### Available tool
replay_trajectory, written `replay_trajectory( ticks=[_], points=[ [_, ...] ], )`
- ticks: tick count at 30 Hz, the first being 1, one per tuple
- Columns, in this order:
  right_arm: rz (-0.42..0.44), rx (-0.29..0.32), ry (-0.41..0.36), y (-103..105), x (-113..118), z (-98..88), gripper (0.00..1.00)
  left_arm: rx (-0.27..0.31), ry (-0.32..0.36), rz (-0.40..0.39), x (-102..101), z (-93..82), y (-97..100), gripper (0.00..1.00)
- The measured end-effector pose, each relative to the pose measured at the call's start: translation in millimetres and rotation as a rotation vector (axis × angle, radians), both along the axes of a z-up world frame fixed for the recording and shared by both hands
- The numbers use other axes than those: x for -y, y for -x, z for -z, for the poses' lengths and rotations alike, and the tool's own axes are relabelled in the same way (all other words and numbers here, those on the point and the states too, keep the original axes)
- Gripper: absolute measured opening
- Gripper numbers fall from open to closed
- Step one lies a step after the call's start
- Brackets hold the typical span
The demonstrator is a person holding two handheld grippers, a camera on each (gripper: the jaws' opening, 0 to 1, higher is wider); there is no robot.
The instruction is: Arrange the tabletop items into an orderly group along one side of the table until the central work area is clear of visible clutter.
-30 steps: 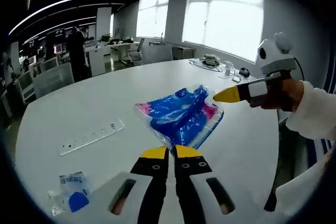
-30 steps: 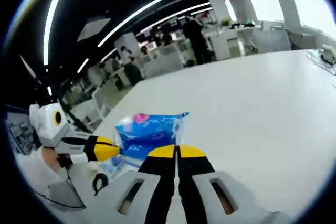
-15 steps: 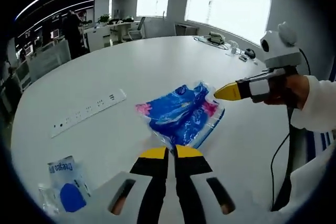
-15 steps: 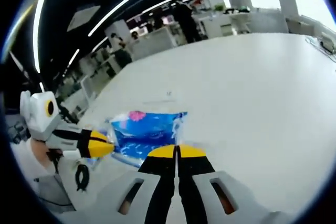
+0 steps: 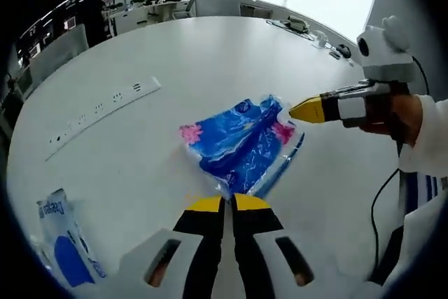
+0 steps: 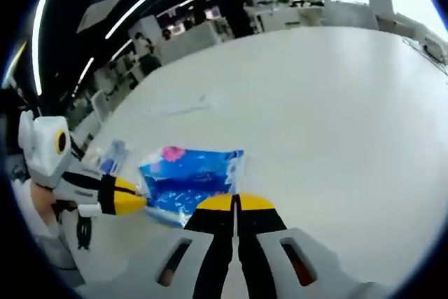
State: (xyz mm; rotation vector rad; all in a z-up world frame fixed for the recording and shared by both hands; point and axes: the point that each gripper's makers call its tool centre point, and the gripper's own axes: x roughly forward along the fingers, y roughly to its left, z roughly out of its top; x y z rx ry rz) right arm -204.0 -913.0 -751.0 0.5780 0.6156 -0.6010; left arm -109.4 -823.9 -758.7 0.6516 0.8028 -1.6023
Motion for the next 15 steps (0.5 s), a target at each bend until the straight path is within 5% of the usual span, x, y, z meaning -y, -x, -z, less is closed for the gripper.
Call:
replay_trajectory(
  ticks=[5,9,15],
  points=[
    [-0.071,-0.015,0.022,-3.4,-7.4,7.8,0.00,0.036,-0.029,-0.004,-2.9,8.8,-2.0,0.01],
    [-0.091,-0.024,0.033,-3.7,-7.9,7.4,0.00,-0.017,-0.034,-0.067,-4.6,9.8,-3.7,0.01],
    [-0.073,-0.007,0.029,-3.2,-4.8,8.0,0.00,-0.012,-0.029,-0.064,-2.6,10.1,-2.2,0.01]
  ],
)
